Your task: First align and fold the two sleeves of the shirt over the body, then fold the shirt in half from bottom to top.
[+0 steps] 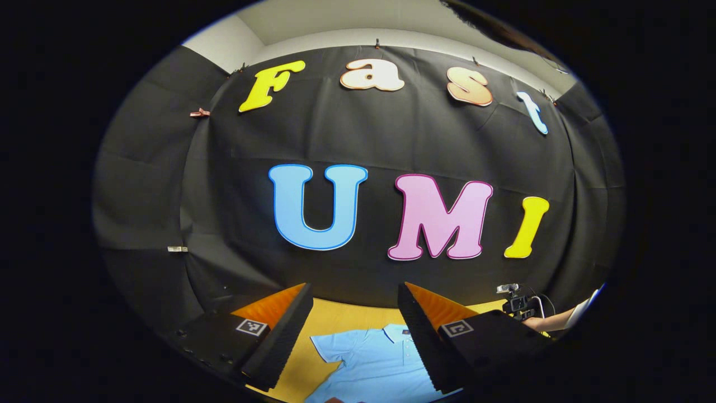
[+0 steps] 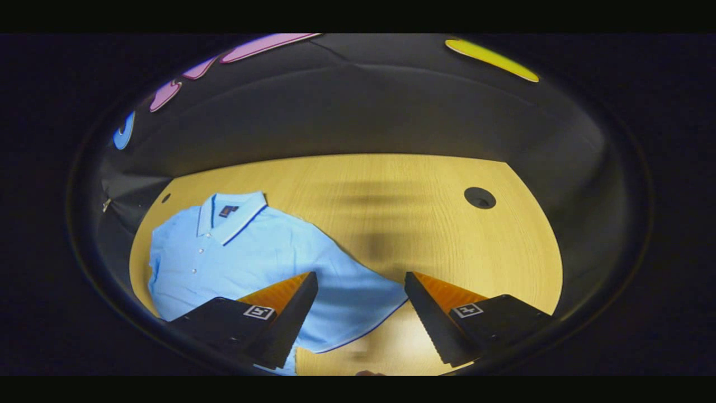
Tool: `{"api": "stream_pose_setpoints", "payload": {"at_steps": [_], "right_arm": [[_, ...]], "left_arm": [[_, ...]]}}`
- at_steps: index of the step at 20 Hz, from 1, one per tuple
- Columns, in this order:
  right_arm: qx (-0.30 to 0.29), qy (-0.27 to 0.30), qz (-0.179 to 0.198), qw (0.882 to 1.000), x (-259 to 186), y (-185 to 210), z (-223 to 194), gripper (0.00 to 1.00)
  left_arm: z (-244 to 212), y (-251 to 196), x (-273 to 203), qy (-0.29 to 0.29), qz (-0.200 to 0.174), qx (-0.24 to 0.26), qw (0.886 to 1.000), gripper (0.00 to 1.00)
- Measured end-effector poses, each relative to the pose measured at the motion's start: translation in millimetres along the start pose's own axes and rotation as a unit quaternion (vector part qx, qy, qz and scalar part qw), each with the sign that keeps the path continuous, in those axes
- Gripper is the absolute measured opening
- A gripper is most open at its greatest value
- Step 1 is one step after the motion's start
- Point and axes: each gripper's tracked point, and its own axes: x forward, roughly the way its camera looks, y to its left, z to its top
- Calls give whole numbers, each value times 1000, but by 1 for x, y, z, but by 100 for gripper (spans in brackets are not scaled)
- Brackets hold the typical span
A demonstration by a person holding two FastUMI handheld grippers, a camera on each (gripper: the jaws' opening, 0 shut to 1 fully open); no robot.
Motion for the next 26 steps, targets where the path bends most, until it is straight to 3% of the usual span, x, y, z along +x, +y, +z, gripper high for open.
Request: {"api": "stream_pose_setpoints", "payload": {"at_steps": [2,3,4,6,7,8,9,12,13,18,19,20,26], "right_arm": [[6,12,-10,1000,6,-5,-7,99],[10,18,-12,1000,9,-6,-11,92],[14,28,-16,999,11,-7,-17,99],[4,24,-28,999,13,-12,-17,99],[-10,23,-37,999,12,-14,-16,92],[-14,21,-28,999,15,-8,-16,92],[-17,16,-21,1000,14,-3,-14,67],[-11,12,-21,1000,16,4,-14,18],[-9,11,-16,1000,16,8,-12,10],[-9,-28,9,1000,-5,30,16,14],[-6,-38,22,999,-12,42,25,19],[-2,-49,39,998,-20,56,34,14],[-10,-41,113,993,-27,131,33,14]], "left_arm": [[0,0,-2,2,1,-4,1000,97],[1,0,-3,2,1,-1,1000,96],[0,2,-4,2,2,3,1000,97],[0,2,-6,2,2,13,1000,97],[1,1,-6,2,0,15,1000,97],[0,1,-7,2,-1,17,1000,96],[0,0,-8,3,-2,17,1000,96],[2,2,-10,3,2,19,1000,97],[4,3,-11,2,3,18,1000,97],[5,15,-16,0,18,30,999,97],[6,16,-17,1,18,30,999,97],[6,15,-18,1,16,27,1000,97],[-1,15,-18,9,11,27,1000,97]]}}
